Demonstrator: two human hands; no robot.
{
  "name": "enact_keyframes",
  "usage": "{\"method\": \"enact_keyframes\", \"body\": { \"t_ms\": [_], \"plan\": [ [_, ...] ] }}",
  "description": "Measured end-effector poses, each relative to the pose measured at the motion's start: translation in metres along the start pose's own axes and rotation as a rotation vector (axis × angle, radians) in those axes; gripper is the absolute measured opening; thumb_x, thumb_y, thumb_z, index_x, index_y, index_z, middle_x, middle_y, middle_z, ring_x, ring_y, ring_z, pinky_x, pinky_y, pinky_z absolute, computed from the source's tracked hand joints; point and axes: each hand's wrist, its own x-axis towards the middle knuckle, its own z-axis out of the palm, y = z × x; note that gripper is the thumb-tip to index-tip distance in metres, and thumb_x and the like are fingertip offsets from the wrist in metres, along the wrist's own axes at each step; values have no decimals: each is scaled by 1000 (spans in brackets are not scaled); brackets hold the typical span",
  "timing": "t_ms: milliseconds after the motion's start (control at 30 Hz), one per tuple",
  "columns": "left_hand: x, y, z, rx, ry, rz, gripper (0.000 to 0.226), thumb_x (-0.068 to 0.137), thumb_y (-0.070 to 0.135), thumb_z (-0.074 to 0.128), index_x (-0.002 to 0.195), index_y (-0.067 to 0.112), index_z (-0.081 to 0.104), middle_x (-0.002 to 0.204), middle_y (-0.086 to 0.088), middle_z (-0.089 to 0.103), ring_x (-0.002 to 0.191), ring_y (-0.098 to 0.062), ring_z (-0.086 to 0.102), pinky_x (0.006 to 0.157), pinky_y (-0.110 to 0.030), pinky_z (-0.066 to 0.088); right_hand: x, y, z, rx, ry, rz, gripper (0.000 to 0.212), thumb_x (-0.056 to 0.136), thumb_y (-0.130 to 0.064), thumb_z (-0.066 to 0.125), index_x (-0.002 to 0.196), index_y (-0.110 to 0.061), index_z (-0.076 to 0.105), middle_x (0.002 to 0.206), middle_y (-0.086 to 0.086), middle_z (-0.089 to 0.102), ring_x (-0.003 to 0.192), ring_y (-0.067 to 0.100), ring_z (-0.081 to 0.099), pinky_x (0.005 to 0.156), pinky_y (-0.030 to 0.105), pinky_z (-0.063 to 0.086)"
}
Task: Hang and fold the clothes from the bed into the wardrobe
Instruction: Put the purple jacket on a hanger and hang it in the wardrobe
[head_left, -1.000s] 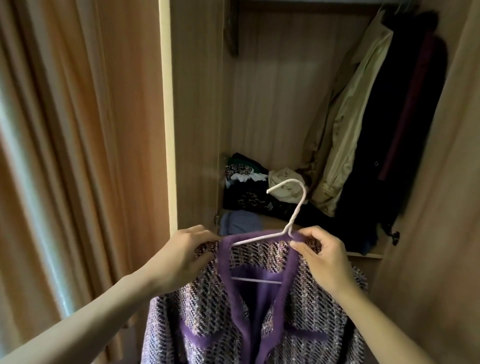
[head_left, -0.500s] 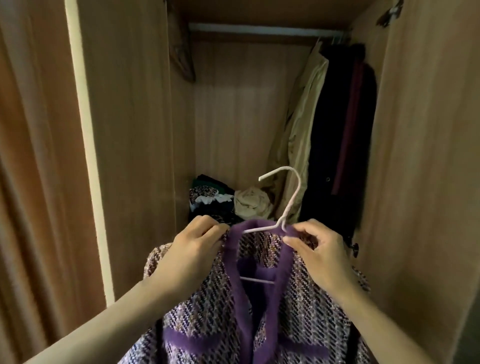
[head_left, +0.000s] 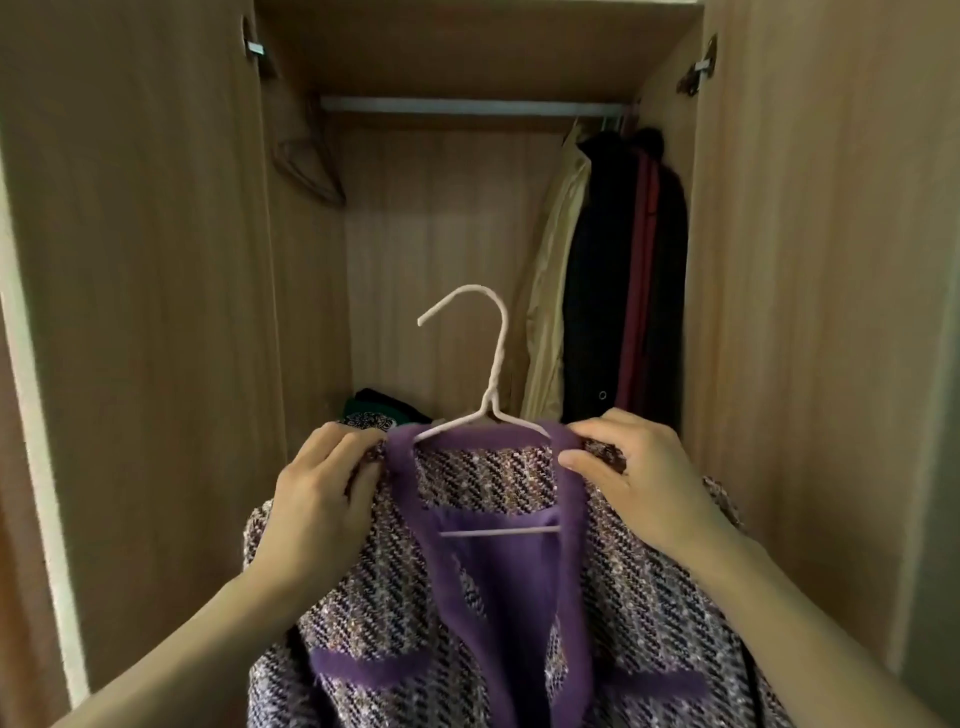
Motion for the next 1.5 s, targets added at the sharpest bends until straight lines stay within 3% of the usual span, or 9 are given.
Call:
{"method": "enact_keyframes", "body": {
  "t_ms": [67, 167, 367, 500, 667, 767, 900, 1133, 1500],
  "plan": [
    [1, -7, 4, 10, 3, -27, 24, 88, -7, 65, 109, 3, 69, 100, -2, 63, 87, -19, 60, 78, -25, 46, 7, 8, -2, 4, -56, 2, 25, 89, -30, 70, 113, -21, 72, 97, -14, 63, 92, 0, 60, 81, 12, 44],
    [5, -19, 8, 14, -11, -32, 27, 86, -8, 67, 110, 5, 69, 100, 0, 62, 88, -18, 60, 78, -25, 47, 17, 18, 5, -15, -89, 24, 21, 90, -24, 70, 110, -19, 73, 97, -13, 63, 92, 0, 60, 82, 15, 45],
    [41, -55, 22, 45, 14, 86, 23, 93, 10, 57, 115, 9, 64, 102, 1, 62, 94, -19, 58, 78, -34, 51, 43, 20, 35, -3, 130, 69, 14, 87, -8, 73, 101, -6, 74, 92, -2, 65, 86, 9, 63, 82, 31, 52],
    [81, -86, 28, 94, 63, 164, 24, 93, 13, 52, 115, 7, 61, 101, -3, 60, 93, -22, 54, 79, -31, 45, 78, 15, 49, -38, 231, 34, 15, 87, -9, 73, 101, -7, 73, 92, -1, 65, 87, 12, 63, 81, 32, 52],
    [122, -120, 37, 139, 94, 234, 22, 95, 9, 51, 116, 7, 57, 107, -4, 52, 96, -24, 50, 74, -40, 50, 116, 17, 72, -81, 303, 14, 15, 91, -13, 67, 102, -22, 62, 98, -9, 61, 94, 6, 59, 83, 25, 49],
    [135, -134, 45, 146, 115, 242, 22, 95, 3, 56, 116, 7, 55, 110, -4, 46, 97, -25, 49, 70, -42, 51, 131, 25, 83, -129, 319, -3, 16, 93, -12, 65, 106, -20, 60, 101, -8, 57, 96, 7, 57, 84, 27, 50],
    [147, -148, 57, 179, 149, 289, 26, 92, 10, 51, 118, 8, 55, 109, -6, 49, 95, -29, 50, 73, -45, 47, 148, 35, 92, -199, 346, -41, 15, 93, -11, 62, 106, -18, 58, 104, -9, 49, 96, 7, 52, 82, 27, 48],
    [178, -168, 97, 249, 216, 279, 27, 90, 12, 50, 116, 6, 59, 109, -11, 54, 94, -34, 50, 73, -46, 39, 183, 63, 101, -389, 421, -95, 19, 91, -11, 65, 106, -20, 57, 104, -7, 51, 94, 15, 47, 77, 43, 45],
    [286, -186, 173, 291, 348, 309, 27, 90, 14, 46, 112, 6, 59, 105, -11, 55, 91, -33, 51, 73, -47, 44, 277, 126, 70, -327, 485, -246, 13, 88, -14, 68, 99, -19, 61, 95, -8, 53, 89, 14, 54, 76, 38, 51]
  ]
}}
